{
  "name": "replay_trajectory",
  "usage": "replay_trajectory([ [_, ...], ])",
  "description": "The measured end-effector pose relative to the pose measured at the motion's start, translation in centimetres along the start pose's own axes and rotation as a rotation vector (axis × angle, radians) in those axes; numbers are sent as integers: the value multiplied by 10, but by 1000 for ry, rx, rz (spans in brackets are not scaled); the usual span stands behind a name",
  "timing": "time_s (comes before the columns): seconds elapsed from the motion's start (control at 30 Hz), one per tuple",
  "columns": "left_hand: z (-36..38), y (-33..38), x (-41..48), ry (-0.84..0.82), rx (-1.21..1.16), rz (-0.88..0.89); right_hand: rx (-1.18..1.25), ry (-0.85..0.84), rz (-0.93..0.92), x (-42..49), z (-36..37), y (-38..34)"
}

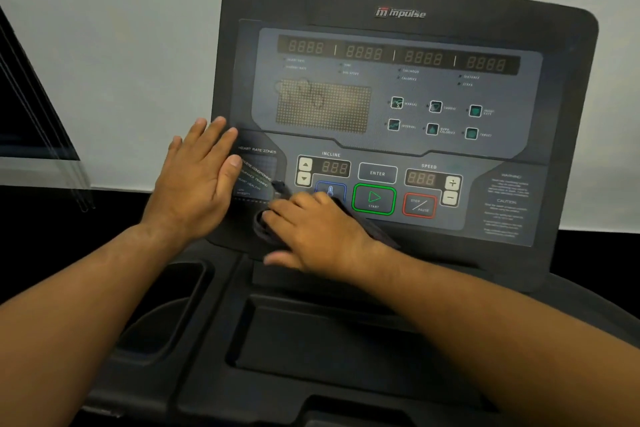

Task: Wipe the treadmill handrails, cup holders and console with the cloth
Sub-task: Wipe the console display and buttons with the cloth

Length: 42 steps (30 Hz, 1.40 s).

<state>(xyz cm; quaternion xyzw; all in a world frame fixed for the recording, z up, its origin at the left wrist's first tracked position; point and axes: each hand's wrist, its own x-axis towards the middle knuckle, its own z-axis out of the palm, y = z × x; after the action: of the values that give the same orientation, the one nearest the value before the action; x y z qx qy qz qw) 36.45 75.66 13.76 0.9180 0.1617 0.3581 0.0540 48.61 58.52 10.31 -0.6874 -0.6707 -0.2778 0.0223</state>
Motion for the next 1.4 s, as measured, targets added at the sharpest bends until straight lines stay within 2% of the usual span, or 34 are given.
replay_trajectory([
  [0.07, 0, -3, -3, 34, 8, 11, -96, -90, 42, -9, -3, 0],
  [0.2, -8, -5, -5, 78, -5, 27, 197, 60, 181, -4, -29, 10],
  [0.27, -13, -2, -3, 101, -27, 28, 199, 54, 206, 4, -40, -3],
  [0.33, -13, 1, -2, 93, -41, 17, 132, 45, 153, 3, -28, -29],
  [0.43, -7, 10, -8, 55, -38, 44, -26, -93, 26, -8, 12, -55],
  [0.5, 1, 14, -13, 39, -10, 75, -89, -95, 24, -16, 24, -54],
  [0.73, 14, 17, -23, 20, 61, 42, -167, -7, 23, -88, 5, -7],
  [0.83, 20, 25, -24, 2, 76, 48, -173, -39, -12, -145, -11, 33],
  [0.93, 23, 29, -23, 10, 77, 37, -137, -32, 64, -199, -31, 72],
  [1.03, 24, 31, -22, 22, 70, 30, -139, -26, 162, -218, -39, 82],
  [1.23, 13, 27, -19, 80, 47, 30, -149, 62, 106, -133, -11, 32],
  [1.4, 2, 8, -20, 109, 58, 40, 0, 56, 161, -35, 10, -15],
])
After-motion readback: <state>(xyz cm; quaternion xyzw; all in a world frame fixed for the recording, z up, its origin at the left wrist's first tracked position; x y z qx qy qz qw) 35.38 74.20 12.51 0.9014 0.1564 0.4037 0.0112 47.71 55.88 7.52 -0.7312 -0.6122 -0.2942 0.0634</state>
